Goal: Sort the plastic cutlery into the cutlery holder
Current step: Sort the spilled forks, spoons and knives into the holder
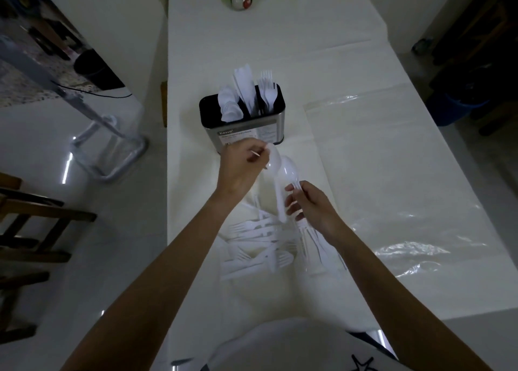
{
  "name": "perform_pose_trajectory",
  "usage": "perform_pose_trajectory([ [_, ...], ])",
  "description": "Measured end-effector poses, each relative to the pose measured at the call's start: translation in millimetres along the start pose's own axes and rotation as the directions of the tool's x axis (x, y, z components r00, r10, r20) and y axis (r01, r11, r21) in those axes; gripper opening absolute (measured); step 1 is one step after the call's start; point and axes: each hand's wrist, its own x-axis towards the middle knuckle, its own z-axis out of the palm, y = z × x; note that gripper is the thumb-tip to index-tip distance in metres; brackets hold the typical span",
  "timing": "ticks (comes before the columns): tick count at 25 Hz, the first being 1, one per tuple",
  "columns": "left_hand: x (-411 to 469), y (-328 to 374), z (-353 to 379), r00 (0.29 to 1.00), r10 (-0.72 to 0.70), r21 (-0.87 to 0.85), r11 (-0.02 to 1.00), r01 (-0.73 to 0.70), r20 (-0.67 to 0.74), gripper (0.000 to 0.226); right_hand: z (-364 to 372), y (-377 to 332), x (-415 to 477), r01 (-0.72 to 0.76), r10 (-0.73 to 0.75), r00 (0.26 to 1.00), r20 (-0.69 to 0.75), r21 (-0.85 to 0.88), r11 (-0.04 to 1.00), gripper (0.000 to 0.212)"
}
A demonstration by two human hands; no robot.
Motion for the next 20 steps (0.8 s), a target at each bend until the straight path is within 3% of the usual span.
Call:
perform_pose_trajectory([
  [2, -15, -2, 10, 0.976, -0.211, -0.147, 0.965, 0.217, 0.056, 0.007, 6, -6, -9, -0.056, 0.052, 0.997, 0.051, 0.068, 0.996, 0.022],
  [4, -32, -10, 19, 0.952, -0.290, -0.170, 0.938, 0.302, 0.094, 0.012, 8, -5, -21, -0.117, 0.098, 0.988, 0.118, 0.172, 0.978, 0.024],
  [7, -53, -15, 32, 0.944, -0.310, -0.128, 0.938, 0.323, 0.108, 0.008, 1, 10, -41, -0.168, 0.138, 0.981, 0.134, 0.247, 0.954, 0.028],
  [11, -82, -13, 51, 0.942, -0.274, -0.073, 0.953, 0.293, 0.194, 0.014, -18, 38, -69, -0.181, 0.165, 0.981, 0.099, 0.178, 0.967, 0.029],
  [12, -91, -15, 54, 0.941, -0.232, -0.023, 0.969, 0.245, 0.245, 0.017, -25, 47, -75, -0.193, 0.187, 0.981, 0.050, 0.183, 0.964, 0.028],
  [14, -108, -25, 55, 0.886, -0.033, 0.160, 0.986, -0.046, 0.462, 0.016, -42, 66, -87, -0.210, 0.230, 0.971, -0.059, 0.237, 0.949, 0.028],
  [15, -114, -31, 53, 0.781, 0.059, 0.228, 0.940, -0.252, 0.621, 0.017, -49, 75, -93, -0.216, 0.247, 0.964, -0.096, 0.259, 0.942, 0.028],
  [17, -122, -44, 52, 0.507, 0.099, 0.257, 0.770, -0.584, 0.856, 0.025, -59, 88, -105, -0.230, 0.275, 0.952, -0.131, 0.283, 0.931, 0.028],
  [18, -122, -47, 54, 0.426, 0.093, 0.248, 0.696, -0.674, 0.900, 0.027, -62, 92, -109, -0.233, 0.282, 0.949, -0.142, 0.291, 0.928, 0.028],
  [20, -118, -47, 60, 0.361, 0.117, 0.221, 0.606, -0.764, 0.925, 0.018, -64, 98, -115, -0.226, 0.288, 0.943, -0.166, 0.314, 0.922, 0.028],
])
